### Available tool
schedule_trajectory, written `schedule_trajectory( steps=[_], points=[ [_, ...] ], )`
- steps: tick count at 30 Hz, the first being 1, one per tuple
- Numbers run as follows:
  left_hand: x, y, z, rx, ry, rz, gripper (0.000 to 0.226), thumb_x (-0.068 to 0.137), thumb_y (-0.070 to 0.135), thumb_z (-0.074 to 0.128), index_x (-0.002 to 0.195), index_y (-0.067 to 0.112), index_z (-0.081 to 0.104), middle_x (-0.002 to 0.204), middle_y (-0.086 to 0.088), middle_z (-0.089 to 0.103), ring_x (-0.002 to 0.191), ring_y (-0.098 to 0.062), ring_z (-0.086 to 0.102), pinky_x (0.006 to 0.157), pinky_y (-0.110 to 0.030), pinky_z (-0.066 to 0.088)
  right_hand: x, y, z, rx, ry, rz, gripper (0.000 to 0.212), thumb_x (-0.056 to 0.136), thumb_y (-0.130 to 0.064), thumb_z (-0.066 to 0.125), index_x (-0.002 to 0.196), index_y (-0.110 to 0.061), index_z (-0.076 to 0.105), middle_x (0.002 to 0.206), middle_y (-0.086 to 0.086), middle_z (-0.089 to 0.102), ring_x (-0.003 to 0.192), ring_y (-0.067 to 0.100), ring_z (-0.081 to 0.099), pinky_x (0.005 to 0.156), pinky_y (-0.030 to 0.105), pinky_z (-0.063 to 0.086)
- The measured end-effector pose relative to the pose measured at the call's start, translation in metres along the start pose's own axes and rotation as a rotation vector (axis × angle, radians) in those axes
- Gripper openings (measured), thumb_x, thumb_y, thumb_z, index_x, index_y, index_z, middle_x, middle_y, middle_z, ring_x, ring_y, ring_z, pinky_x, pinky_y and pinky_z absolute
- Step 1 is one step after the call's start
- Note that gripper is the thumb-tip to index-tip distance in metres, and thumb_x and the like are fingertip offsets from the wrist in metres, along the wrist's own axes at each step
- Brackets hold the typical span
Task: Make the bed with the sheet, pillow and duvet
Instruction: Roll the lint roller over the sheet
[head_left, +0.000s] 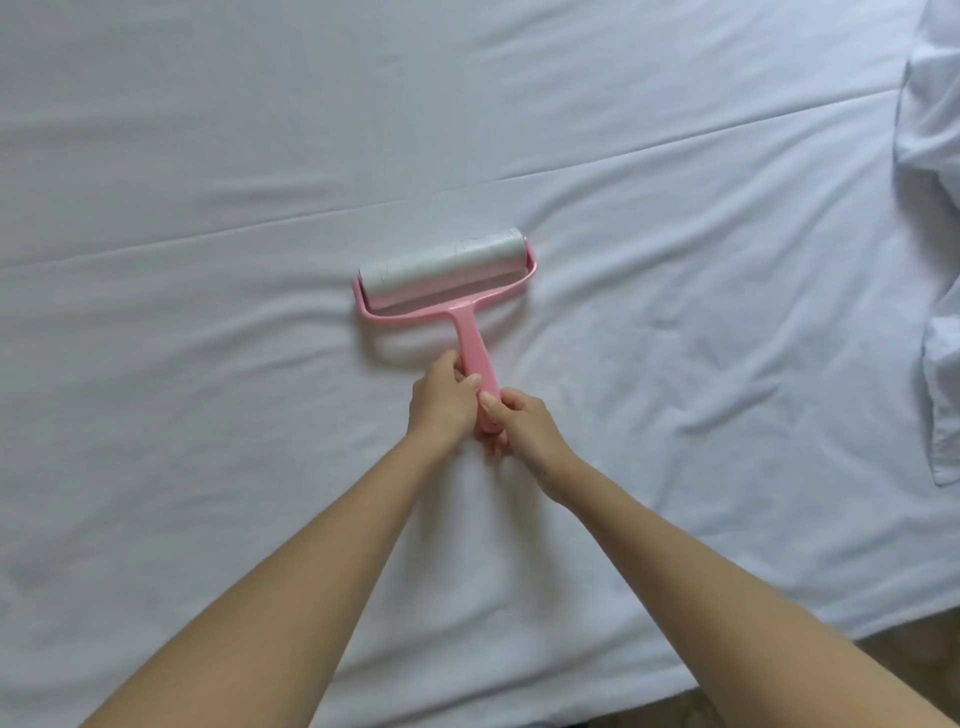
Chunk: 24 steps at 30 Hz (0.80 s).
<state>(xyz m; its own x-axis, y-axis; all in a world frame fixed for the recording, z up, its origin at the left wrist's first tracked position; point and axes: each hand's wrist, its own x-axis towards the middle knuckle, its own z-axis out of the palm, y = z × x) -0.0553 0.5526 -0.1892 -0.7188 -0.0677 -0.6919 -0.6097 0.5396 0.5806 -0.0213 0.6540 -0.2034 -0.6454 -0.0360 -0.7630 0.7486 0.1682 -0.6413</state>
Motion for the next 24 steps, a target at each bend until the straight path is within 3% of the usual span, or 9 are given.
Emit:
schedule_trajectory(
  steps=[4, 9, 11, 14, 19, 24],
  points=[
    [-0.032, -0.017, 0.021, 0.014, -0.09, -0.045, 0.002, 0.092, 0.011, 0.049, 0.093, 0.011, 0.051, 0.093, -0.009, 0.059, 0.084, -0.029, 0.059, 0.085, -0.04, 0.051, -0.032, 0.034, -0.009, -0.05, -0.02, 0.027, 0.029, 0.097, -0.021, 0.047, 0.069, -0.013, 0.046, 0.066, 0.005, 0.053, 0.049, 0.019, 0.047, 0.049, 0.025, 0.039],
    [-0.072, -0.038, 0.041, 0.025, -0.166, -0.109, 0.008, 0.091, 0.009, 0.051, 0.099, 0.008, 0.055, 0.094, -0.009, 0.059, 0.089, -0.031, 0.061, 0.089, -0.04, 0.051, -0.076, 0.067, -0.014, -0.104, -0.055, 0.057, 0.023, 0.098, -0.02, 0.043, 0.078, -0.01, 0.047, 0.068, 0.002, 0.051, 0.053, 0.015, 0.046, 0.051, 0.02, 0.039],
    [-0.09, -0.041, 0.047, 0.012, -0.152, -0.117, 0.004, 0.091, 0.01, 0.05, 0.094, 0.011, 0.053, 0.09, -0.008, 0.059, 0.082, -0.026, 0.057, 0.086, -0.037, 0.051, -0.092, 0.073, -0.014, -0.128, -0.038, 0.042, 0.027, 0.099, -0.021, 0.043, 0.073, -0.014, 0.046, 0.067, 0.001, 0.052, 0.054, 0.014, 0.047, 0.054, 0.02, 0.04],
    [-0.112, -0.036, 0.045, -0.02, -0.111, -0.114, 0.013, 0.092, 0.011, 0.047, 0.1, 0.008, 0.057, 0.097, -0.014, 0.064, 0.088, -0.029, 0.06, 0.076, -0.033, 0.047, -0.112, 0.071, -0.012, -0.151, -0.001, -0.023, 0.027, 0.098, -0.024, 0.043, 0.072, -0.018, 0.049, 0.069, 0.0, 0.055, 0.061, 0.014, 0.052, 0.059, 0.025, 0.045],
    [-0.118, -0.023, 0.008, -0.068, -0.062, -0.035, 0.01, 0.085, 0.007, 0.052, 0.08, 0.01, 0.06, 0.084, -0.012, 0.064, 0.08, -0.029, 0.061, 0.085, -0.042, 0.054, -0.127, 0.04, 0.004, -0.118, 0.001, -0.092, 0.024, 0.099, -0.026, 0.042, 0.078, -0.017, 0.052, 0.075, 0.003, 0.059, 0.066, 0.013, 0.056, 0.061, 0.025, 0.046],
    [-0.112, -0.024, -0.046, -0.161, 0.054, -0.014, 0.006, 0.087, 0.006, 0.054, 0.085, 0.009, 0.059, 0.09, -0.011, 0.065, 0.091, -0.03, 0.065, 0.087, -0.042, 0.054, -0.12, -0.002, 0.042, -0.112, -0.061, -0.154, 0.026, 0.1, -0.027, 0.039, 0.086, -0.014, 0.057, 0.075, 0.005, 0.06, 0.062, 0.013, 0.055, 0.058, 0.021, 0.044]
  ],
)
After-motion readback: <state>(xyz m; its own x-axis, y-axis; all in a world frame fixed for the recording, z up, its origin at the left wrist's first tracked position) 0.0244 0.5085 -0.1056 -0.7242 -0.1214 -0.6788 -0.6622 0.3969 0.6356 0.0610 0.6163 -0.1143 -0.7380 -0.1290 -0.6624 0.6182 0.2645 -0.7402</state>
